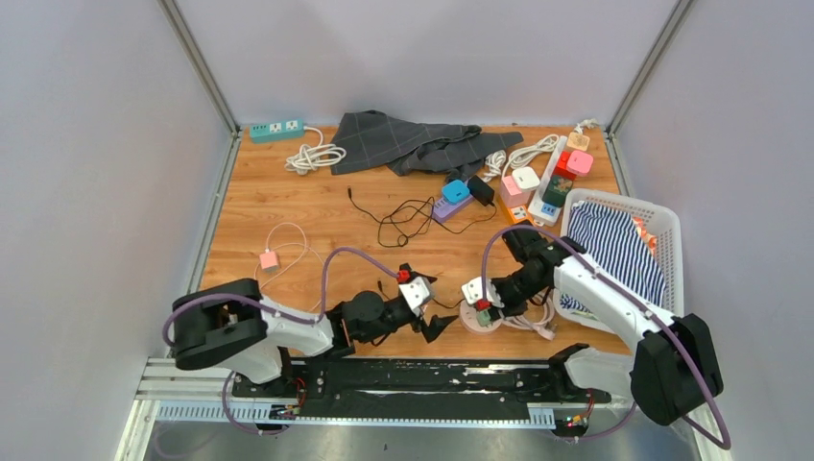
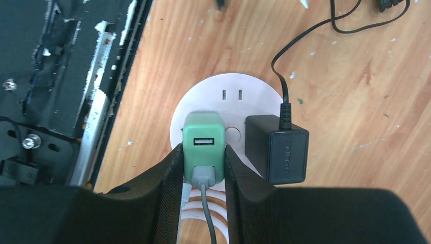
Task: Pull the plug off the socket
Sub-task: Remove the plug from the socket.
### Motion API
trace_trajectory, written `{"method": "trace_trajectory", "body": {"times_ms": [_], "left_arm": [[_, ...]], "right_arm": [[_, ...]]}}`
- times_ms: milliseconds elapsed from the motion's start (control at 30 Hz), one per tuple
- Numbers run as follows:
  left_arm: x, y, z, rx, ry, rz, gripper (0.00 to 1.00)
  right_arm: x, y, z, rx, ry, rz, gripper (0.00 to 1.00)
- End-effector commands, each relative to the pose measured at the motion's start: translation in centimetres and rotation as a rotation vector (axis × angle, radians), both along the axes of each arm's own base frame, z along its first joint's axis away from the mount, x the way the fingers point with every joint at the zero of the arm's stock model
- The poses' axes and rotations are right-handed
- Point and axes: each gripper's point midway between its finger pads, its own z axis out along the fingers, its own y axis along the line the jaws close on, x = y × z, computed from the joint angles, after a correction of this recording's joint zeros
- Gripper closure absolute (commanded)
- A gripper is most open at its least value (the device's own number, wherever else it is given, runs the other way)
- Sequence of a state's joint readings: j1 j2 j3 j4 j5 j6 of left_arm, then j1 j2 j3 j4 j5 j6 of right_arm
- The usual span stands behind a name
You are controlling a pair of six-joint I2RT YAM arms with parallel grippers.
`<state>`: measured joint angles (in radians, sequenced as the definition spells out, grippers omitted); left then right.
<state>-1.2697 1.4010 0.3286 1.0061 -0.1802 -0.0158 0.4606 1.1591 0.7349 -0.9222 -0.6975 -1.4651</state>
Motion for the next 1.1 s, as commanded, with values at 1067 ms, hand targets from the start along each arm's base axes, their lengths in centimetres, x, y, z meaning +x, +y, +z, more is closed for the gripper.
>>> {"method": "trace_trajectory", "body": {"times_ms": [1067], "left_arm": [[-0.6,-6.5,-4.0,-0.033,-0.21,-0.245,0.37]], "right_arm": [[1.8,0.4,-0.2,-0.016,0.153,-0.279,1.0]]}}
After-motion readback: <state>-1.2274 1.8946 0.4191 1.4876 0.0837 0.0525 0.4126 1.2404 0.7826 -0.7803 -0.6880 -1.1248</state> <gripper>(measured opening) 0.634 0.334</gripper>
